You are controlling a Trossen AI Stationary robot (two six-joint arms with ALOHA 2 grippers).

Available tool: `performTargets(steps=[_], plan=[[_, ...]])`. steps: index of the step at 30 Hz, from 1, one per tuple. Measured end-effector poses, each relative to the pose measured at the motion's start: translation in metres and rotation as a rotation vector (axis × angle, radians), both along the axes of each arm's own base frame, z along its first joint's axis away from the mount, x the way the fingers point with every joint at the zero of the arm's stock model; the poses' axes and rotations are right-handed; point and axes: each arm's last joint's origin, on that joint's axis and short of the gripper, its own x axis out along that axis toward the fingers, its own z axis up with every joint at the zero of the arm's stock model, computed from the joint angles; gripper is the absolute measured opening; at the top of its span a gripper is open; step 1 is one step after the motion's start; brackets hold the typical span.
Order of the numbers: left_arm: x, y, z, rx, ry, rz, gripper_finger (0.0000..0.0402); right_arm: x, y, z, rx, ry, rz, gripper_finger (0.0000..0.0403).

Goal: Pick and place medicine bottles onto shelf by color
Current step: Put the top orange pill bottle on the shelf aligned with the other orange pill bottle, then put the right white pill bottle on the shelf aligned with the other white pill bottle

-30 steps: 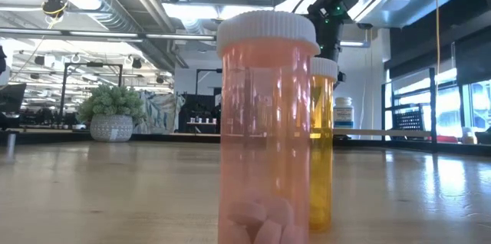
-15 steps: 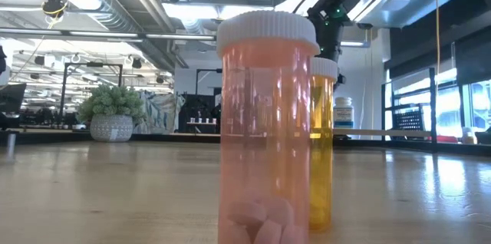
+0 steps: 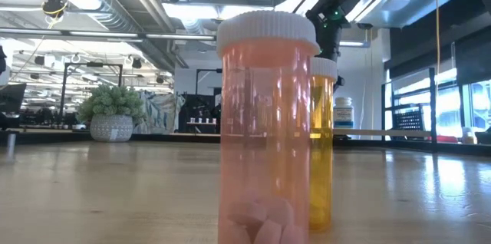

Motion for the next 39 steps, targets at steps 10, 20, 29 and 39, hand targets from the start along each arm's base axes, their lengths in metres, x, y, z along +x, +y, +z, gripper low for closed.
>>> performTargets(steps=[10,20,29,39], plan=[[0.000,0.000,0.000,0.000,0.000,0.000,0.0141,0.001,0.000,-0.007,0.020,0.007,0.003,0.0159],[0.000,0.000,0.000,0.000,0.000,0.000,0.0141,0.001,0.000,-0.004,0.021,-0.012,-0.019,0.0196],[0.000,0.000,0.000,0.000,0.001,0.000,0.0141,-0.002,0.000,0.003,0.004,-0.016,-0.028,0.0193],[0.000,0.000,0.000,0.003,0.005,-0.002,0.0141,-0.015,0.007,0.041,-0.106,-0.073,-0.075,0.0193]])
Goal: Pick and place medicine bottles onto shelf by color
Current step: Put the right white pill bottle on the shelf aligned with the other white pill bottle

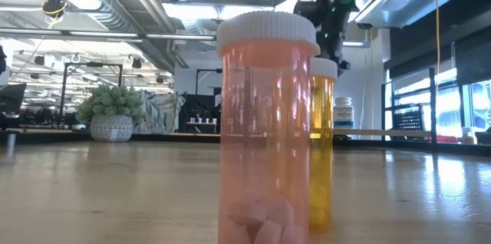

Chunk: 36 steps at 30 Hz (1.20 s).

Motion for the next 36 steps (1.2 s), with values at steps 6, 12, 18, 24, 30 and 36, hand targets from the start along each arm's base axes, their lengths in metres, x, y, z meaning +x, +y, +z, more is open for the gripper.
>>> performTargets(steps=[6,12,18,24,30,36], plan=[[0.000,0.000,0.000,0.000,0.004,0.000,0.0141,-0.013,0.021,0.044,-0.059,-0.114,0.067,0.0193],[0.000,0.000,0.000,-0.001,0.005,0.001,0.0141,-0.038,0.079,0.096,-0.168,-0.206,0.384,0.0193],[0.000,0.000,-0.001,0.006,0.009,0.005,0.0141,-0.072,0.143,0.125,-0.159,-0.279,0.826,0.0193],[-0.001,0.000,-0.001,0.066,0.017,-0.026,0.0141,-0.096,0.173,0.131,-0.044,-0.272,0.811,0.0193],[-0.004,-0.001,-0.006,0.021,0.076,-0.052,0.0141,-0.099,0.185,0.130,0.010,-0.257,0.801,0.0193],[-0.013,-0.007,-0.019,-0.131,0.230,-0.010,0.0141,-0.098,0.190,0.130,0.014,-0.261,0.823,0.0193]])
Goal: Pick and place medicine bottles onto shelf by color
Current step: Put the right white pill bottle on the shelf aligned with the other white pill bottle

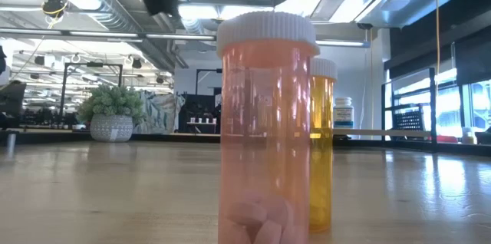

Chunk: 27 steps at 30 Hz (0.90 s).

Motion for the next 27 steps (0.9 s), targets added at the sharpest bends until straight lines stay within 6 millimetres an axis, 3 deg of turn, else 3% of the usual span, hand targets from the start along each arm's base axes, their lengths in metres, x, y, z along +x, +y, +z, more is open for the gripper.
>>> performTargets(steps=[10,20,24,27], plan=[[-0.021,-0.038,-0.016,-0.307,0.287,0.134,0.0141,0.002,0.001,0.001,-0.004,-0.023,0.012,0.0193],[-0.026,-0.052,-0.017,-0.177,0.279,0.208,0.0141,-0.002,0.006,-0.008,0.101,0.044,0.012,0.0193],[-0.026,-0.052,-0.017,-0.155,0.271,0.218,0.0141,-0.013,0.017,-0.019,0.118,0.052,0.041,0.0193],[-0.026,-0.051,-0.017,-0.144,0.267,0.225,0.0141,-0.023,0.022,-0.024,0.154,0.002,-0.045,0.0193]])
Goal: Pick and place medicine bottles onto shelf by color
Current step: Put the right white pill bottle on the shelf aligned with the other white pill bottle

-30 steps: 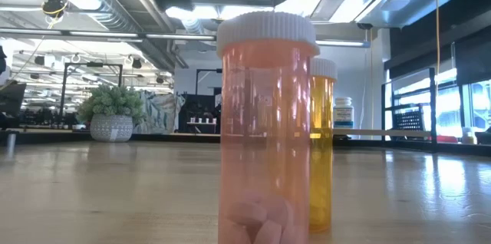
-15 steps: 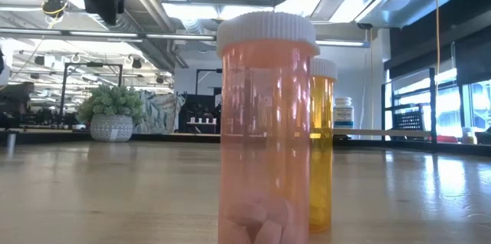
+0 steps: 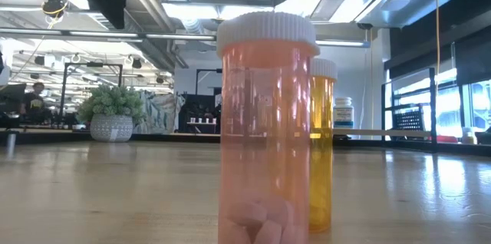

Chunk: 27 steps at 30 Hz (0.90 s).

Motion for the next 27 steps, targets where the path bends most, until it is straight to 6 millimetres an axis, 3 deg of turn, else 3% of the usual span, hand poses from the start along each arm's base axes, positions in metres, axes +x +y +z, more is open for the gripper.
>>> performTargets(steps=[4,18,27], plan=[[0.001,0.000,0.001,0.020,-0.017,-0.030,0.0141,-0.007,0.011,-0.009,0.090,-0.009,-0.073,0.0193],[0.015,0.019,0.008,0.111,-0.140,-0.050,0.0141,-0.019,0.060,-0.033,0.182,0.147,0.049,0.0193],[0.026,0.035,0.019,0.158,-0.284,-0.045,0.0141,-0.046,0.069,-0.044,0.151,0.138,0.038,0.0193]])
